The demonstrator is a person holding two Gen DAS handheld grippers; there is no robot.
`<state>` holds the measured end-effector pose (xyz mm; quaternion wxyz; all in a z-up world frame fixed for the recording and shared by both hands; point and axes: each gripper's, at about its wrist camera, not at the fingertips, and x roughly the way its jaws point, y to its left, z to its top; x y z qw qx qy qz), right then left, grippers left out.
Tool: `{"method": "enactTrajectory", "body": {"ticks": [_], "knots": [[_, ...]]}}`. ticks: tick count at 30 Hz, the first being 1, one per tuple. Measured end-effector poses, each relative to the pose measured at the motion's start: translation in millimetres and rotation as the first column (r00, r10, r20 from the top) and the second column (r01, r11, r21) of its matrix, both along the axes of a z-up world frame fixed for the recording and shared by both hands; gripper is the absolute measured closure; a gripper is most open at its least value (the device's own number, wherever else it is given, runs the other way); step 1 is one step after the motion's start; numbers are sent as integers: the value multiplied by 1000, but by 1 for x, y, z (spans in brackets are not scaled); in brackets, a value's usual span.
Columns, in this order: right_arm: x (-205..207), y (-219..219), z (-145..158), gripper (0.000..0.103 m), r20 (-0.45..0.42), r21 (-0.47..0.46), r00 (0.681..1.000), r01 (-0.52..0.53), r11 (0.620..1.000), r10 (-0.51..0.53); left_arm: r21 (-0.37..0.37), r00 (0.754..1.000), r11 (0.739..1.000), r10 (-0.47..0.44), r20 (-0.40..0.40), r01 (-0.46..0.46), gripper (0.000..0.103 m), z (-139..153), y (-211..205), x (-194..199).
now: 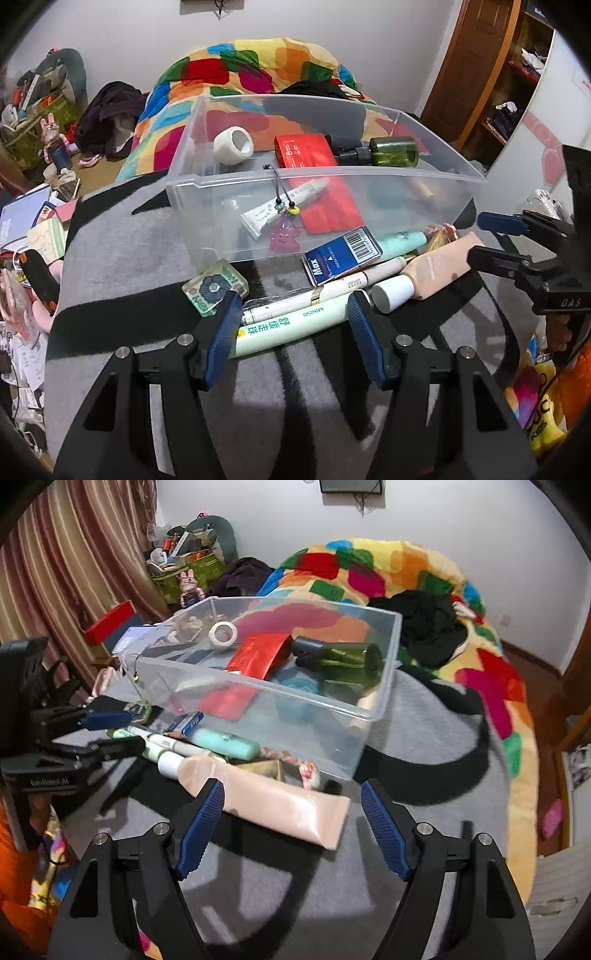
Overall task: Organize objects
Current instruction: 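Grasp the pale green tube with the left tool while the right tool grasps the beige squeeze tube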
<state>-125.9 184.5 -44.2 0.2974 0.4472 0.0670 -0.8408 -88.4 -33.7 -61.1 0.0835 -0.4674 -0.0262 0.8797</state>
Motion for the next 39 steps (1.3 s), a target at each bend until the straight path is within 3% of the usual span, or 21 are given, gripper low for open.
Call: {"method": "enactTrajectory", "body": {"ticks": [7,11,17,22,24,30,33,35,36,39], "knots": [[23,-13,-12,30,40,32,993,-114,993,113,18,999,999,-32,6,32,43,1,6,20],[45,-15,-12,35,47,47,984,-172,984,169,44,998,998,-43,36,42,43,-5,9,38],[72,-21,-5,41,64,-8,957,-282,959,282,65,997,995,-74,24,72,44,0,18,58],[63,-36,-3,42,34,7,963,-267,964,267,25,999,998,-53,12,52,54,-3,20,48],[54,-45,-5,47,28,19,969,-247,969,247,12,999,999,-33,0,33,63,-5,19,44],[43,-73,-18,65,42,62,974,-225,972,223,-28,998,1000,-15,-54,14,74,-9,20,45],[52,-76,-18,72,-3,85,976,-219,972,220,-58,996,998,1,-84,-6,83,-10,22,51],[56,-73,-17,87,0,72,977,-215,974,215,-56,996,998,12,-93,-18,88,-10,22,55],[56,-71,-17,93,4,67,978,-209,976,209,-56,995,998,19,-94,-24,88,-10,22,57],[54,-62,-14,95,25,31,984,-179,983,178,-52,995,998,39,-96,-44,88,-9,21,61]]}}
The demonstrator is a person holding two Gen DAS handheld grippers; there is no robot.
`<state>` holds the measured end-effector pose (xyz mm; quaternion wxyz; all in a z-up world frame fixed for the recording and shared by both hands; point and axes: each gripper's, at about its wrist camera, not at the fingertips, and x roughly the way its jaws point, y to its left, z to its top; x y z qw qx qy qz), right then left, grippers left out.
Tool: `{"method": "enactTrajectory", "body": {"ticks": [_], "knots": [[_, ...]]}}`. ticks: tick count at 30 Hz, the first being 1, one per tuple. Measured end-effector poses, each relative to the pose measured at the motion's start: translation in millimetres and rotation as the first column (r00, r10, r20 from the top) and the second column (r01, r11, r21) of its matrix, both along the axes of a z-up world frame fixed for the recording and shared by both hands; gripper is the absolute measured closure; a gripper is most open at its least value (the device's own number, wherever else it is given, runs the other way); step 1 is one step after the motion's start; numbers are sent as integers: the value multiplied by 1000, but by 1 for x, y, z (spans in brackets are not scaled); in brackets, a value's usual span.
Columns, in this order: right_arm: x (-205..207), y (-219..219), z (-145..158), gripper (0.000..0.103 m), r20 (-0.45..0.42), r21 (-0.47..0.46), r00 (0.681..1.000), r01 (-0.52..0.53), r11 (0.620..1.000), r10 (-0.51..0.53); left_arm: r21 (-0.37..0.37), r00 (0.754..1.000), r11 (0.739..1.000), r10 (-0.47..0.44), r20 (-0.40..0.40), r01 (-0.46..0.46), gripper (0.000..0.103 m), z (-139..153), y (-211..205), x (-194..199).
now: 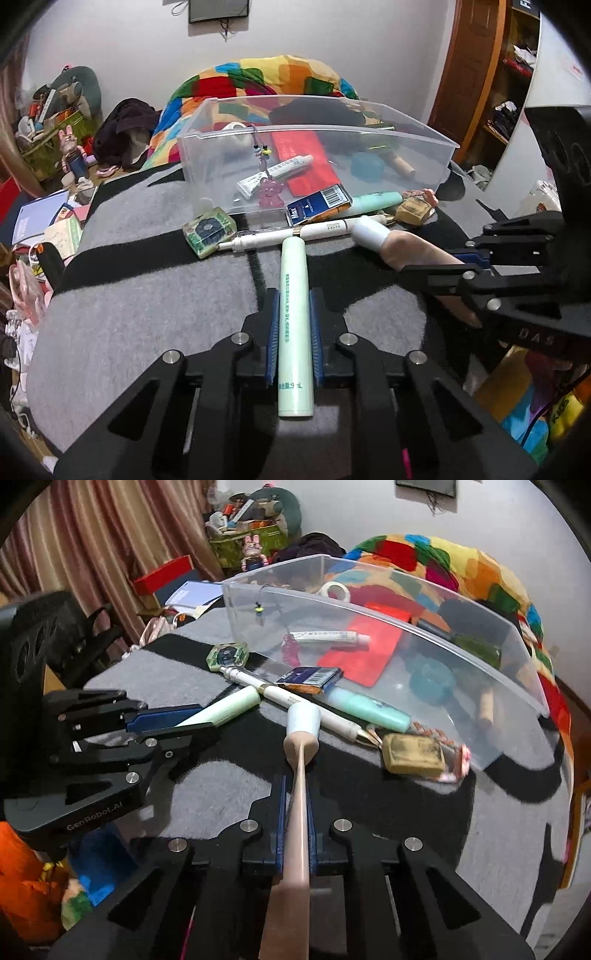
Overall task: Organize objects
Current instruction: 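Grasp the pale green tube with the left tool while the right tool grasps the beige squeeze tube, then carry both tubes into the clear box and open both tools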
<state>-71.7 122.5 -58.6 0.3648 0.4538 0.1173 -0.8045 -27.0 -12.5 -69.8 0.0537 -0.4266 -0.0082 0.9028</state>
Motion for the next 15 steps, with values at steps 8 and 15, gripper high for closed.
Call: {"method": "enactTrajectory", "body": {"ticks": [8,15], "knots": [[3,18,22,96,-29,-77,998,58,995,-60,44,998,999,29,-49,-27,88,22,-3,6],[3,26,55,96,-102,-131,990,83,988,-96,82,992,996,34,-125,-24,88,55,-6,4]]}}
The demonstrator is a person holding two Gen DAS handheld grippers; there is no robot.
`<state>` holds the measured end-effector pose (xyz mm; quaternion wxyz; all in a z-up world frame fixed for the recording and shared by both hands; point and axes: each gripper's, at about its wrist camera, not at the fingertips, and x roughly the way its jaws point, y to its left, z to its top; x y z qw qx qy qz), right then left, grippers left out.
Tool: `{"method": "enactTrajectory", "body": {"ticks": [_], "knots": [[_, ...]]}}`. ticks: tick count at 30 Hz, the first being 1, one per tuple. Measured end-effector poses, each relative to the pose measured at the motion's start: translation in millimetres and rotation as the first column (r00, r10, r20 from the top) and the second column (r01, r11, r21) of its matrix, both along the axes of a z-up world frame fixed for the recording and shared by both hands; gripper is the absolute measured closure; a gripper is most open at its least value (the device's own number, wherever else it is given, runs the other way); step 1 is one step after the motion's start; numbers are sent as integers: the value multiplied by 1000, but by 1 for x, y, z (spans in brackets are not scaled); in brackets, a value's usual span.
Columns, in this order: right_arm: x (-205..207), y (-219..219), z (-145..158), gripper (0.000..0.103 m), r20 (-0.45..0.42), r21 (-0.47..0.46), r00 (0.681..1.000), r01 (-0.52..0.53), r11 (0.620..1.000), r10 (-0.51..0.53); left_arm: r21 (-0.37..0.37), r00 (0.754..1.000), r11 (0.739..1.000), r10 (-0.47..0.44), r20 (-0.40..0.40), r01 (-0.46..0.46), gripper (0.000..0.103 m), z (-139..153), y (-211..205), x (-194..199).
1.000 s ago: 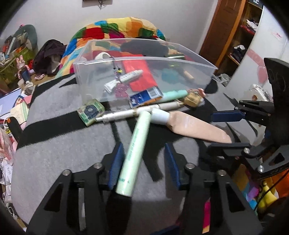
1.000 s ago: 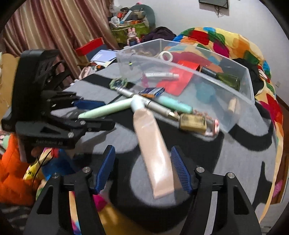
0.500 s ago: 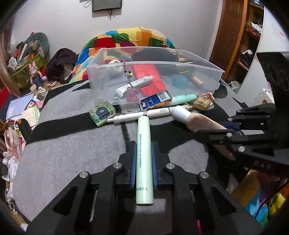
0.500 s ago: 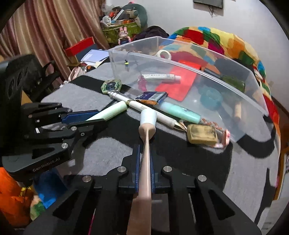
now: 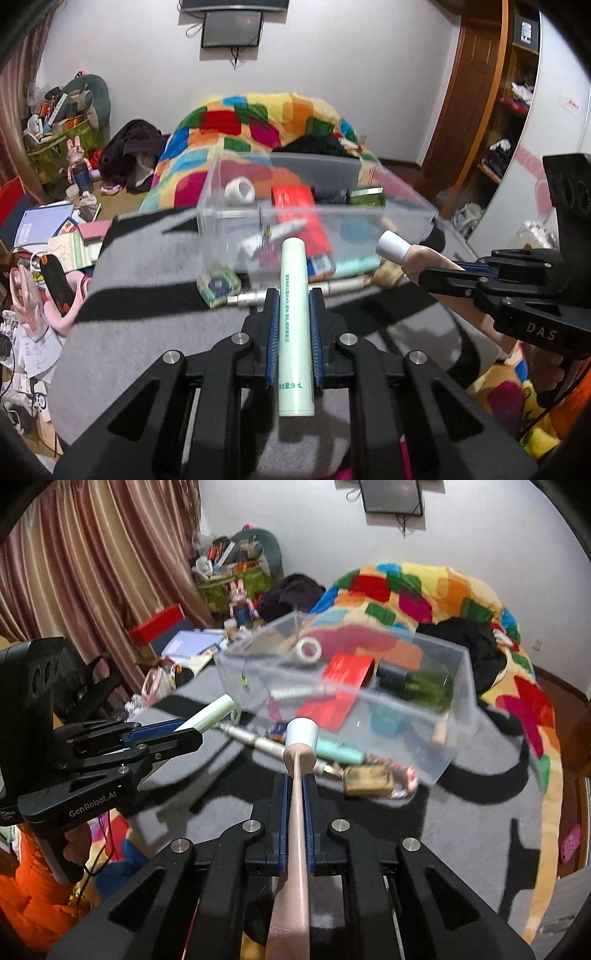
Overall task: Organize objects
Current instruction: 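Carry both tubes into the clear box and open both tools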
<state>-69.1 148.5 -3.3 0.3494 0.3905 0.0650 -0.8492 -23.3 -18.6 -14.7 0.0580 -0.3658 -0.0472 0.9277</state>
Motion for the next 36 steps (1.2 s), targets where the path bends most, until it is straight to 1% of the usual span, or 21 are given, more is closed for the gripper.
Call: {"method": "enactTrajectory", "body": {"ticks": [4,7,10,15,18,22,24,26,29,31,33,35,36], "knots": [[-9,6,16,96,-32,-22,999,39,999,-40,14,999,1000,12,-34,-12,88,16,-3,-9],[-21,11,25,96,-44,-37,996,79,996,-81,22,999,999,26,-45,-25,88,23,-6,-19],[-36,15,33,96,-49,-50,992,114,992,-116,32,999,999,35,-40,-34,88,25,-11,-31],[-60,13,38,96,-55,-34,986,155,987,-157,71,999,997,39,0,-39,88,25,-21,-56],[-78,7,32,96,-26,-14,988,154,988,-154,94,999,995,17,38,-21,88,25,-25,-71],[-104,-2,15,96,36,15,988,152,988,-153,100,995,995,2,95,-12,88,20,-27,-94],[-113,-9,9,96,57,27,987,148,989,-150,101,991,995,1,132,-14,88,15,-28,-107],[-121,-14,3,96,75,33,987,138,990,-140,100,988,995,-2,152,-14,88,12,-27,-115],[-127,-25,-1,96,82,53,989,118,992,-122,81,987,997,-9,160,-4,88,10,-23,-121],[-128,-30,-2,95,81,62,991,104,993,-108,78,986,997,-32,161,20,88,11,-17,-121],[-126,-30,1,95,89,43,991,92,995,-95,68,989,997,-46,142,36,88,16,-13,-117],[-124,-28,4,94,98,24,992,74,997,-76,38,992,998,-53,112,49,88,23,-7,-109],[-120,-26,6,94,89,21,993,70,997,-72,29,993,998,-56,101,53,88,26,-6,-107]]}}
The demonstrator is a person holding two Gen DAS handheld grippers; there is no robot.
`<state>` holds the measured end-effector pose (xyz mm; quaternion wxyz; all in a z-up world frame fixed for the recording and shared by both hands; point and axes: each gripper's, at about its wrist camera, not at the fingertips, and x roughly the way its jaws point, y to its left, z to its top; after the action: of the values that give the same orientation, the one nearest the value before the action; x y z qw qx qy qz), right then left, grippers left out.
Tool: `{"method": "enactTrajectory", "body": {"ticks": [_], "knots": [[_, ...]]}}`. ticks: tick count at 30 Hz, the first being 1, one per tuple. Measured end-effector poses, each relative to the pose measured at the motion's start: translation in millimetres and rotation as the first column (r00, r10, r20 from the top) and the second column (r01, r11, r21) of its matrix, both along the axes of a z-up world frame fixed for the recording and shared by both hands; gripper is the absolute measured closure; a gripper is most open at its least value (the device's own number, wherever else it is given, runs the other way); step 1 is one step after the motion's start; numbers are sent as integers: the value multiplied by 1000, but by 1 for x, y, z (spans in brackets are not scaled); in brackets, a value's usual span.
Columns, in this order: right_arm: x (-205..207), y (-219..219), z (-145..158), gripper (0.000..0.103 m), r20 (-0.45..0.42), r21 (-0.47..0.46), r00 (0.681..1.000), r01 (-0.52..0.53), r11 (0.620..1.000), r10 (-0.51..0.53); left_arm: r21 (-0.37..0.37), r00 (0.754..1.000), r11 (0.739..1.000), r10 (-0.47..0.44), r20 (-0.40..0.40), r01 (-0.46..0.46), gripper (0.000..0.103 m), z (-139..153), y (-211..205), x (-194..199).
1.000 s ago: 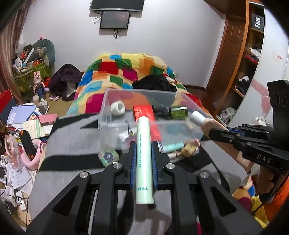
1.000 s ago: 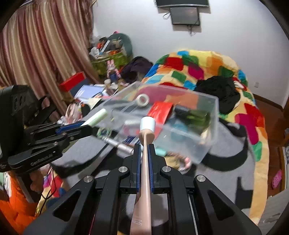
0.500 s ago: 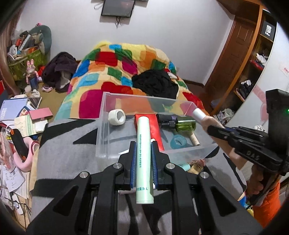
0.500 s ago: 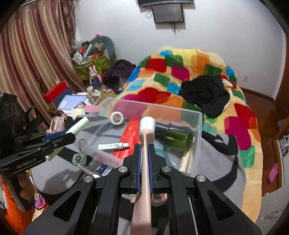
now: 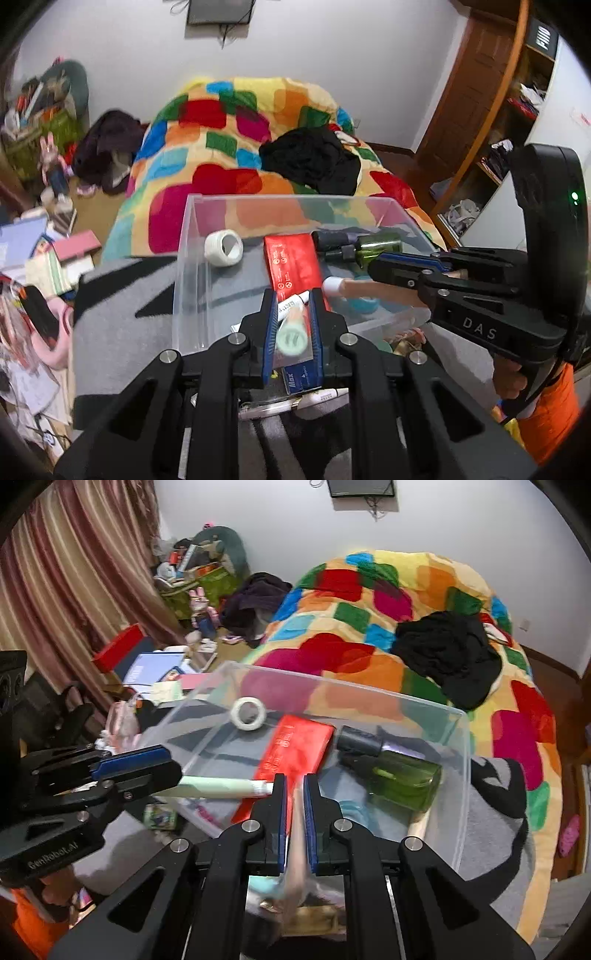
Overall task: Organize objects
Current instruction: 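Carry both tubes into the clear box and open both tools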
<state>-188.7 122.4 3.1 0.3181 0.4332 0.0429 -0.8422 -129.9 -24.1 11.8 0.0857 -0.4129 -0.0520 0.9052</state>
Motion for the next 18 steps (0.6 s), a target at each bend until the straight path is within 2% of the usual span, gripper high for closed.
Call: {"method": "enactTrajectory", "body": {"ticks": [7,12,15,18], "knots": [[22,9,13,94,-50,9,999,-11,1000,12,-27,998,1000,-3,-64,1,88,18,3,20],[44,17,19,94,-92,10,996,-13,1000,14,-52,997,999,6,-81,-10,86,18,2,33],[55,21,19,91,-105,14,994,-11,1000,12,-62,996,998,13,-83,-18,78,13,2,42],[65,26,17,82,-117,19,993,-7,1000,9,-76,996,997,20,-85,-26,74,6,1,52]]}}
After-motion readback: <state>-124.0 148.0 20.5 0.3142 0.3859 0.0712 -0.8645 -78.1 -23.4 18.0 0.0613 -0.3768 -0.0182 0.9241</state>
